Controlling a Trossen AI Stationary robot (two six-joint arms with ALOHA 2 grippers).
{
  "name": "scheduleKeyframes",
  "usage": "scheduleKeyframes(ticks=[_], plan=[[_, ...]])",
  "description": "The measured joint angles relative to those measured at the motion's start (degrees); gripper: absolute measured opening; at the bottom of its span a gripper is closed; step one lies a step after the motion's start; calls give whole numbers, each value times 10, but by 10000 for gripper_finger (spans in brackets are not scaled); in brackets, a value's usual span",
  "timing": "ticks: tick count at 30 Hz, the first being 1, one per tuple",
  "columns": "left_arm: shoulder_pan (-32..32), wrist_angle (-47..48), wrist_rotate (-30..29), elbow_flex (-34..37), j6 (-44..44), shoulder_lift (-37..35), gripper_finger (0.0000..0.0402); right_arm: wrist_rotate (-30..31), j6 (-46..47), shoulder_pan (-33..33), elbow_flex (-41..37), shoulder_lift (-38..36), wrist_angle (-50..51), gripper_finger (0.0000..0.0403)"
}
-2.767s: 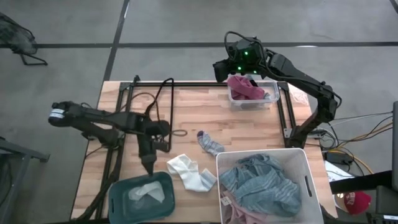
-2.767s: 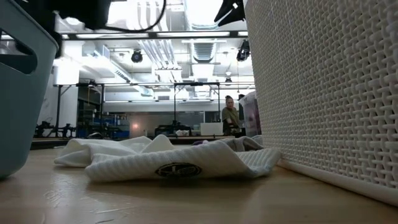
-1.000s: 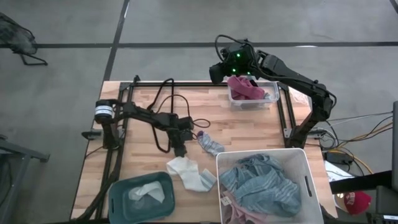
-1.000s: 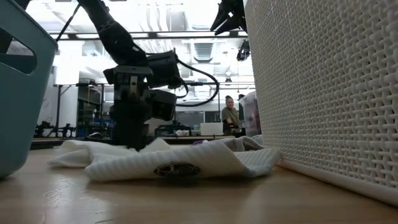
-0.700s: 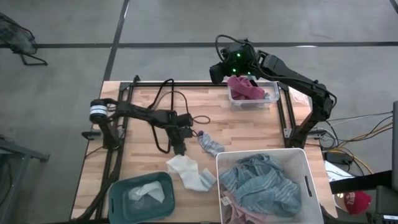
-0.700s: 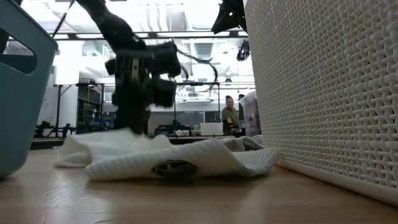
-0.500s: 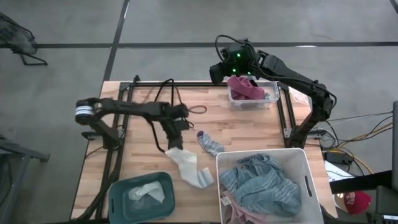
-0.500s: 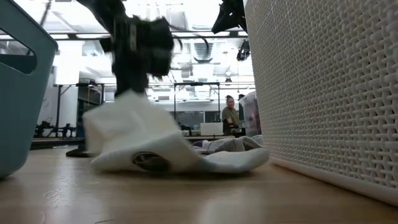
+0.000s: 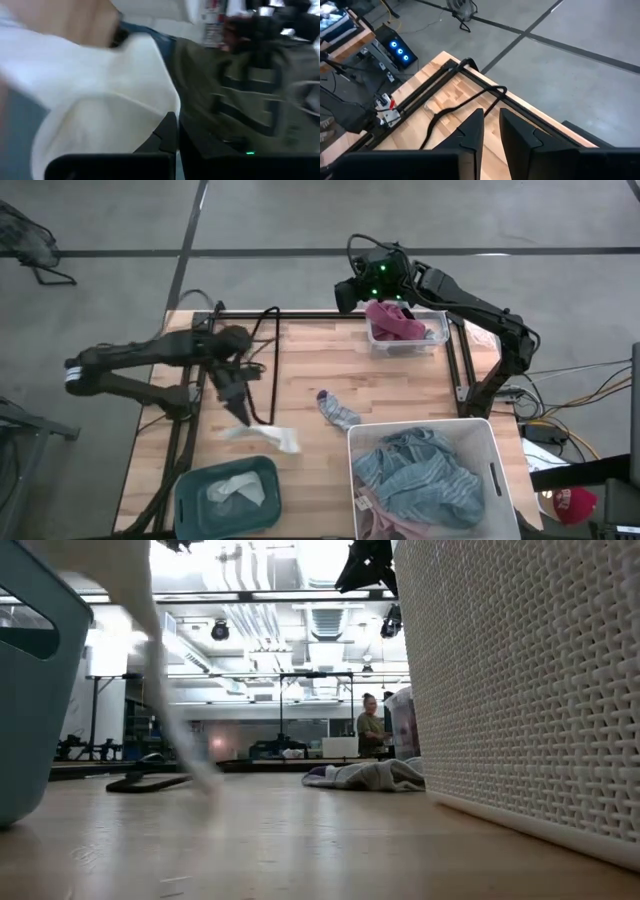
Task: Pick & Place Cloths
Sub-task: Put the white blue sock into the blue bin
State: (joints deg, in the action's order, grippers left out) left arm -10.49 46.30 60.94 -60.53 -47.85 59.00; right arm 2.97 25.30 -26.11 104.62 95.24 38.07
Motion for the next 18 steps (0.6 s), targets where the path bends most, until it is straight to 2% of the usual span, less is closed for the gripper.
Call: scheduleKeyframes(ticks=[6, 10, 14, 18], plan=[[18, -5, 57, -26, -258, -103, 7, 0, -3, 0, 0, 15, -35, 74], [37, -20, 60, -35, -405, -144, 5, 0, -2, 0, 0, 29, -44, 83], [56, -44, 52, -34, -475, -154, 5, 0, -4, 0, -1, 37, -45, 91], [83, -153, 25, -20, -495, -137, 4, -1, -4, 0, -1, 42, -44, 95]])
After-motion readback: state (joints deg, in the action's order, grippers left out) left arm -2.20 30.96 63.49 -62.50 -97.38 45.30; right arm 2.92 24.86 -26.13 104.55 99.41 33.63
